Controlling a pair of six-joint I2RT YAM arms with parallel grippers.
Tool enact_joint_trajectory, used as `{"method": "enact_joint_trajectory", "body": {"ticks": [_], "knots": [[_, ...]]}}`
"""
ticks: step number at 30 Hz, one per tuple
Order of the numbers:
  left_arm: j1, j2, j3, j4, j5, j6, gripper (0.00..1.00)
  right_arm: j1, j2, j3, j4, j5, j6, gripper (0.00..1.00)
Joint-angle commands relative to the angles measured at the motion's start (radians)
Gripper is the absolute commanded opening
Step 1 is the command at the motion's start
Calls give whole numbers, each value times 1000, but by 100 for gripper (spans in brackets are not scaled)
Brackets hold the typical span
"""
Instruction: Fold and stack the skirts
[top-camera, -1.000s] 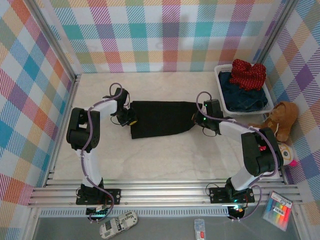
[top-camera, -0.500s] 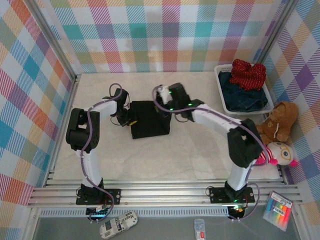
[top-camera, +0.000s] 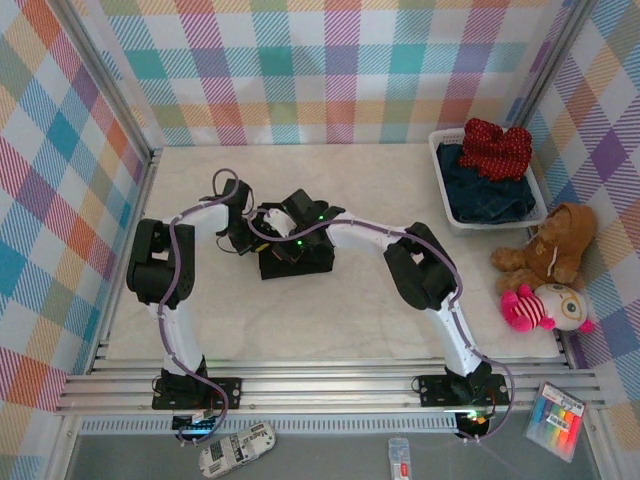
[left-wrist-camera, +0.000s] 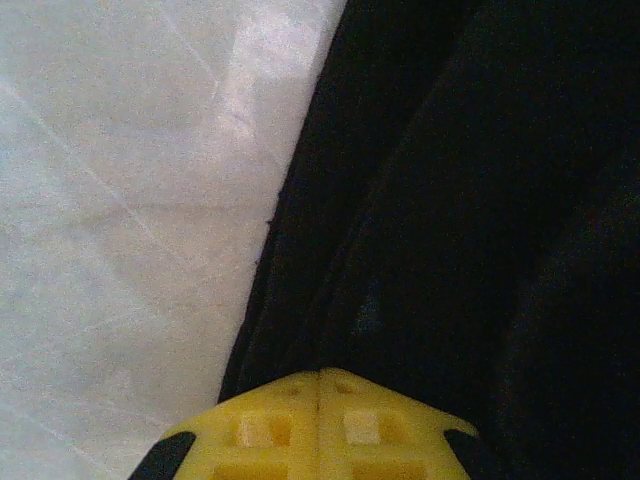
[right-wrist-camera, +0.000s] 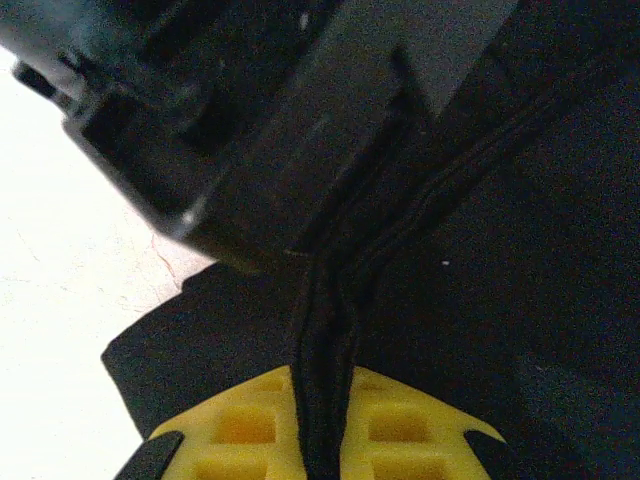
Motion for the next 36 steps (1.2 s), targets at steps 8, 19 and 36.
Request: {"method": "enact_joint_trajectory", "body": {"ticks": [8, 19, 36], "knots": [[52, -136, -5, -194, -247, -21, 32, -2, -19, 52, -175, -199, -55, 5], [53, -280, 3, -208, -208, -55, 34, -23, -79, 117, -249, -351, -38, 43], [-163, -273, -219, 148, 54, -373, 29, -172, 147, 361, -233, -22, 258, 1]]}}
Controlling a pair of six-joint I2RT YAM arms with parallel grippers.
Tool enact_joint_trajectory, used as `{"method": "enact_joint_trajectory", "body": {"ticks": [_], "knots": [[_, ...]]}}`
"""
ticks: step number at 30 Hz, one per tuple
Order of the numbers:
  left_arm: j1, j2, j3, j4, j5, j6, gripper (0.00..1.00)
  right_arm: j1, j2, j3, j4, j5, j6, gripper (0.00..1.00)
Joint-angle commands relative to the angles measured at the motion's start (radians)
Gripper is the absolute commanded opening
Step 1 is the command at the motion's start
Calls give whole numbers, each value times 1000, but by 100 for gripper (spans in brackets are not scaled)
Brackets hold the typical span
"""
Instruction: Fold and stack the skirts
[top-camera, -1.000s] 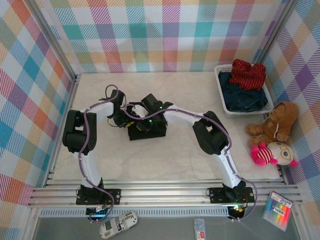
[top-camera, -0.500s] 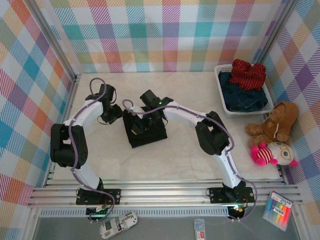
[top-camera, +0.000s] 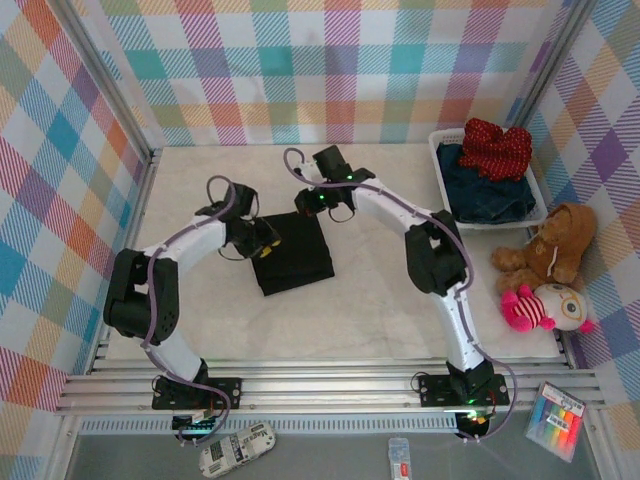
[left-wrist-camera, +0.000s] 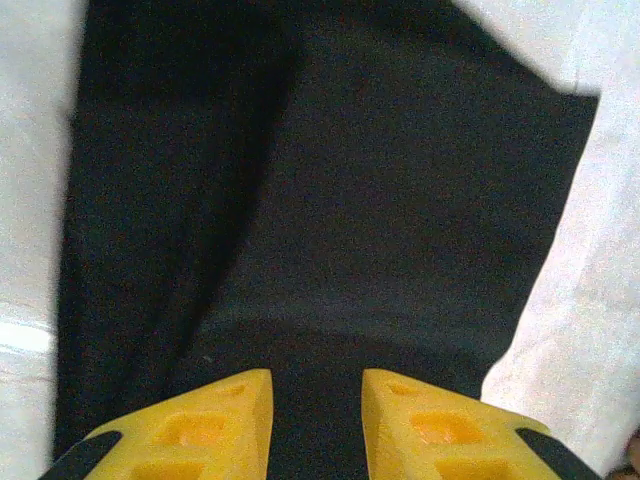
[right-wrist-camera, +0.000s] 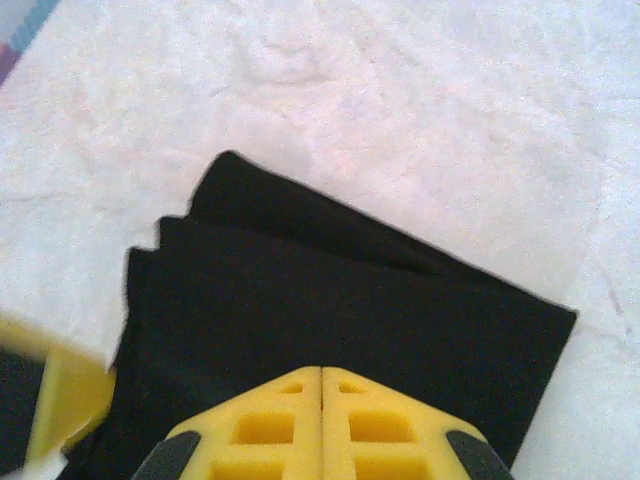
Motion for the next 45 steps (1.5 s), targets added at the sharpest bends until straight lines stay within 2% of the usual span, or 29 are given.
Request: {"method": "enact_joint_trajectory", "body": {"ticks": [1, 5, 7, 10, 15, 18, 23, 25, 27, 30, 34, 36, 39, 42, 45], "knots": [[-32, 14, -62, 102, 47, -106, 29, 21, 105, 119, -120, 14, 13, 1], [-29, 19, -133, 101, 13, -113, 30, 22, 204, 232, -209, 57, 56, 0], [-28, 22, -147, 72, -5, -80, 32, 12, 246, 280, -285, 130, 127, 0], [-11, 36, -152, -2, -45, -1, 35, -26, 256, 267, -340, 134, 220, 0], [29, 106, -110, -71, -58, 112, 39, -57, 107, -37, -219, 106, 294, 0], [26, 161, -54, -108, -49, 156, 41, -57, 26, -199, -150, 30, 367, 0], [26, 229, 52, -137, -69, 219, 52, -53, -177, -562, 118, -45, 642, 0], [26, 269, 125, -180, -97, 254, 52, -45, -262, -705, 264, -67, 783, 0], [26, 290, 180, -215, -111, 286, 53, -26, -324, -802, 378, -71, 894, 1], [27, 263, 241, -255, -139, 320, 63, -7, -406, -890, 488, -39, 990, 9], [37, 173, 278, -286, -156, 327, 76, -27, -493, -906, 465, 76, 921, 30], [44, 119, 269, -284, -146, 313, 78, -55, -501, -882, 448, 66, 826, 39], [53, 42, 225, -274, -143, 275, 78, -93, -452, -781, 387, -44, 603, 44], [57, -18, 164, -261, -138, 227, 78, -95, -397, -677, 300, -69, 400, 45], [57, -65, 95, -233, -124, 178, 77, -95, -330, -578, 245, -147, 234, 46]]}}
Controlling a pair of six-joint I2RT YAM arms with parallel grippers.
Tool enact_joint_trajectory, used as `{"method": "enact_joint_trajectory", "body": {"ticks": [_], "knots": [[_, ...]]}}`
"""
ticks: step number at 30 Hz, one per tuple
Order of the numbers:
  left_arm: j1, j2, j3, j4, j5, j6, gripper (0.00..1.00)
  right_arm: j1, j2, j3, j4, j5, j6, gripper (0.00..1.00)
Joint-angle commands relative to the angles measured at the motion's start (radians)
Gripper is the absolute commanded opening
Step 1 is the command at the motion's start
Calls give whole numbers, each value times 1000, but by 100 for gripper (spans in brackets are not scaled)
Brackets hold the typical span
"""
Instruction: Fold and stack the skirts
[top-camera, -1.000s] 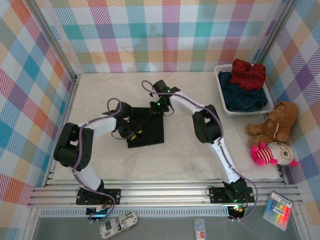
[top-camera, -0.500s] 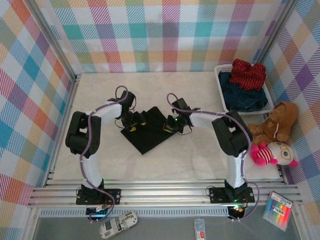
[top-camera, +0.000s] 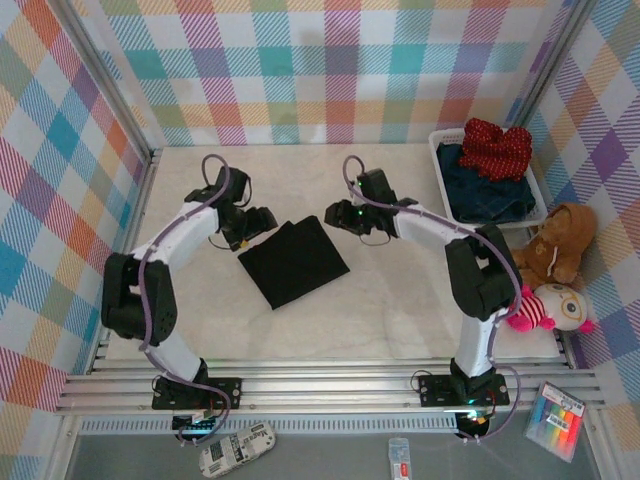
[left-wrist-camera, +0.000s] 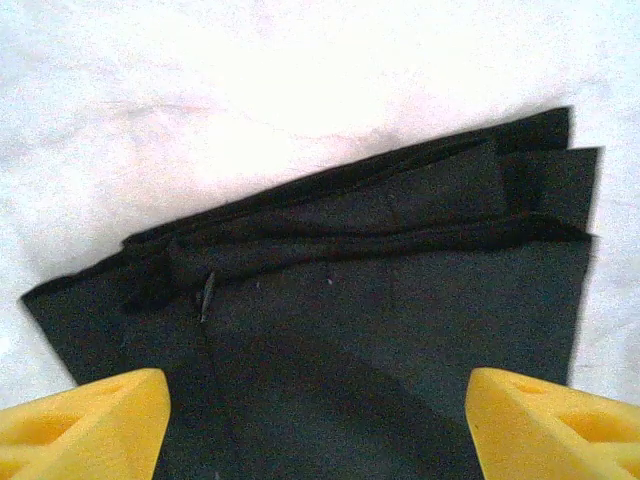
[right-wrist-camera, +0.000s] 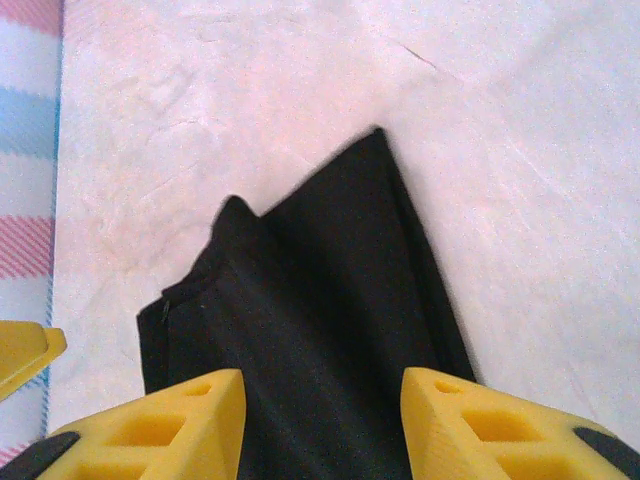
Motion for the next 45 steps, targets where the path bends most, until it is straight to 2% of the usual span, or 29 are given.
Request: {"method": "enact_joint_trajectory", "body": {"ticks": [1, 4, 10, 18, 20, 25, 30, 32, 37, 43, 45], "knots": [[4, -40, -86, 5, 16, -75, 76, 13, 84, 101, -107, -140, -299, 45], [4, -57, -135, 28, 34, -119, 74, 13, 152, 179, -152, -226, -393, 46], [4, -73, -216, 83, 22, -189, 69, 13, 257, 292, -229, -261, -495, 46], [4, -28, -215, 103, 66, -182, 67, 16, 349, 375, -270, -320, -511, 42], [4, -19, -219, 112, 72, -186, 64, 18, 347, 380, -264, -325, -511, 37], [4, 2, -226, 113, 62, -187, 54, 24, 279, 326, -176, -313, -502, 12], [4, 12, -246, 127, 59, -182, 53, 24, 213, 292, -125, -323, -487, 1], [4, 25, -254, 134, 67, -180, 48, 24, 204, 291, -117, -340, -480, 0], [5, 40, -275, 134, 28, -165, 28, 24, 226, 308, -100, -344, -436, 0], [13, 64, -299, 121, -52, -123, 2, 26, 369, 415, -131, -294, -367, 1], [17, 73, -316, 122, -71, -116, 0, 26, 413, 463, -155, -283, -365, 4]]}}
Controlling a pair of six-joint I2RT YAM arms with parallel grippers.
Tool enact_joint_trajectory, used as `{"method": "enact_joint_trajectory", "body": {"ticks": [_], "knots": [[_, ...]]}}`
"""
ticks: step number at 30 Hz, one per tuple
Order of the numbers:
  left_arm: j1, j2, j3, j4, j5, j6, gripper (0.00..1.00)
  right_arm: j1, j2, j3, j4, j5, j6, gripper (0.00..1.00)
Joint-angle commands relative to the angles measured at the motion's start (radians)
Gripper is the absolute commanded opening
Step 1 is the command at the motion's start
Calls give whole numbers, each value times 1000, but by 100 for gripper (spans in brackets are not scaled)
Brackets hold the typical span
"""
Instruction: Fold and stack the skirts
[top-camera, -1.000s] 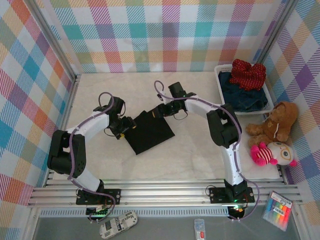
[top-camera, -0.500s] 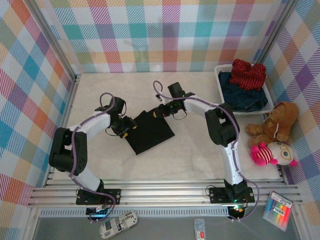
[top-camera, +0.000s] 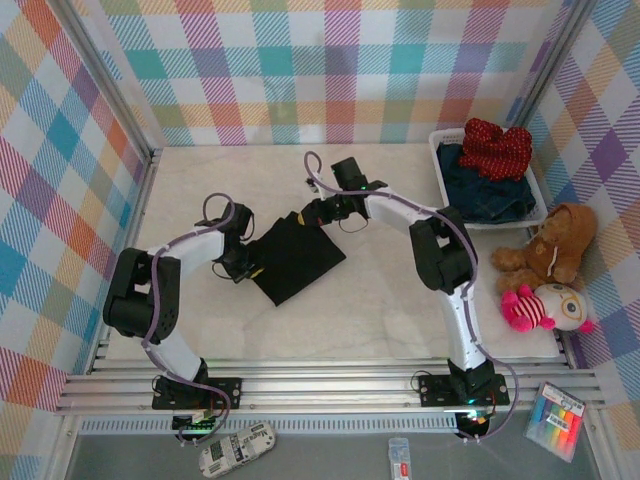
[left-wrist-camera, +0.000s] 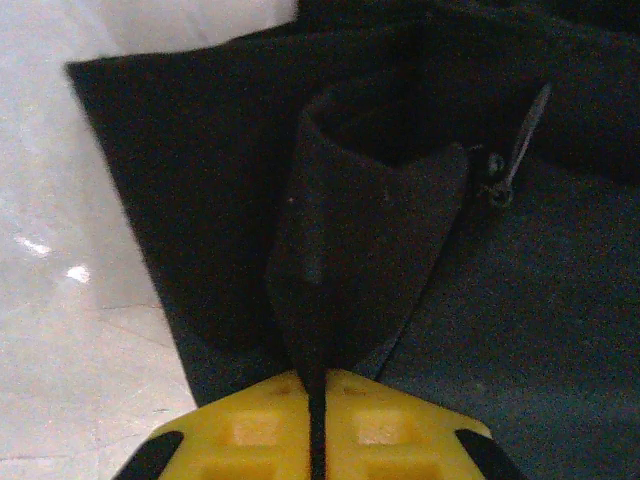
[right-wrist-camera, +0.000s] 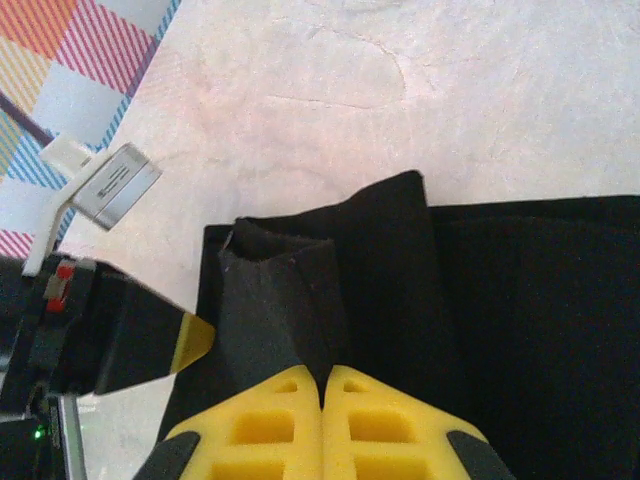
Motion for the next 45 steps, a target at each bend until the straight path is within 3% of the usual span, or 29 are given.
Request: {"method": "enact_joint_trajectory", "body": {"ticks": [1, 5, 8, 10, 12, 13, 16, 19, 25, 29, 33, 38, 40, 45], "knots": [[19, 34, -47, -17, -68, 28, 0, 0, 89, 93, -35, 27, 32, 8], [41, 51, -81, 12, -59, 35, 0, 1, 88, 145, -95, 118, 44, 25], [46, 71, -78, 33, -43, 54, 0, 9, 9, 113, -137, 299, 72, 31], [49, 92, -61, 30, -46, 72, 0, 24, -59, 60, -163, 437, 78, 30], [54, 105, -49, 24, -44, 84, 0, 40, -124, -20, -150, 486, 75, 15], [59, 111, -47, 28, -33, 90, 0, 48, -148, -56, -141, 463, 66, 8], [72, 127, -31, 40, -7, 120, 5, 85, -169, -114, -142, 366, 31, 0], [75, 147, 27, 16, 0, 166, 10, 122, -124, -127, -165, 378, 71, 0], [86, 85, 184, -105, -63, 200, 25, 136, -54, -148, -156, 342, 342, 0], [89, -35, 222, -170, -82, 101, 30, 141, -50, -168, -132, 326, 415, 0], [64, -129, 117, 4, 127, -39, 32, 141, -52, -189, -113, 320, 455, 0], [-9, -100, 14, 162, 251, -208, 29, 141, -57, -198, -99, 333, 481, 0], [-33, -94, -44, 223, 221, -268, 29, 141, -63, -207, -84, 337, 499, 0], [-36, -54, -106, 151, 99, -270, 28, 143, -91, -271, -7, 313, 592, 0]]}}
